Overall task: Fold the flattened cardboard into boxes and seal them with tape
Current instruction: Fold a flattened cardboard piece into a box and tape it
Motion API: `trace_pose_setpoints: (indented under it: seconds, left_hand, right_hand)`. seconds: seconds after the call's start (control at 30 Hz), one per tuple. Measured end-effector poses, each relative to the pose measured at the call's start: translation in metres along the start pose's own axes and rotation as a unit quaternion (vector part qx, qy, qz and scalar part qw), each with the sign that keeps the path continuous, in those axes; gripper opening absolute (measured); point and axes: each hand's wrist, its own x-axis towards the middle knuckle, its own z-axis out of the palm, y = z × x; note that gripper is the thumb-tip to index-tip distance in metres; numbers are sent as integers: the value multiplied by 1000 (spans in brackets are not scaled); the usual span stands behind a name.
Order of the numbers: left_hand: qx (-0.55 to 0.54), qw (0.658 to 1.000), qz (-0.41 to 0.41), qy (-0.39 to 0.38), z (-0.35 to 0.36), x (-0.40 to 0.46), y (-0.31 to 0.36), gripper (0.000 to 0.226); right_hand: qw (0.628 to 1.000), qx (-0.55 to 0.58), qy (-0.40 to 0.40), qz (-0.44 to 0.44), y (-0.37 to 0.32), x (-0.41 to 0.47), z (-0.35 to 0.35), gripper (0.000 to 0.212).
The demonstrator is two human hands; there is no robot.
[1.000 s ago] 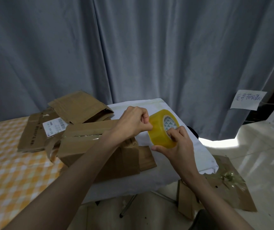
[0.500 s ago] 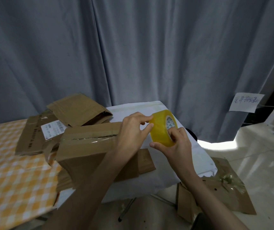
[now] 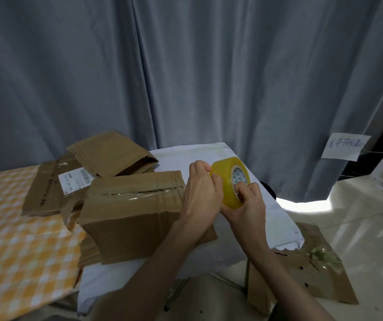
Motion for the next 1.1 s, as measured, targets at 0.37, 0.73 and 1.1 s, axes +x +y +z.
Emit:
trace_pose_setpoints:
  seconds: [0.37,0.73,1.1]
  left_hand:
    - [-53,996,20,70,22,-7,3,9]
    - [-43,998,40,37,6,-3,-14,23]
    - [37,997,67,-14,-40,29,-27,3]
  right_hand:
    - [1000,2,20,7,-4,-2,1,21]
    - [1000,10,8,-24,0,3,-7,44]
    - [997,-47,-31,-45,3,-3,-9,60]
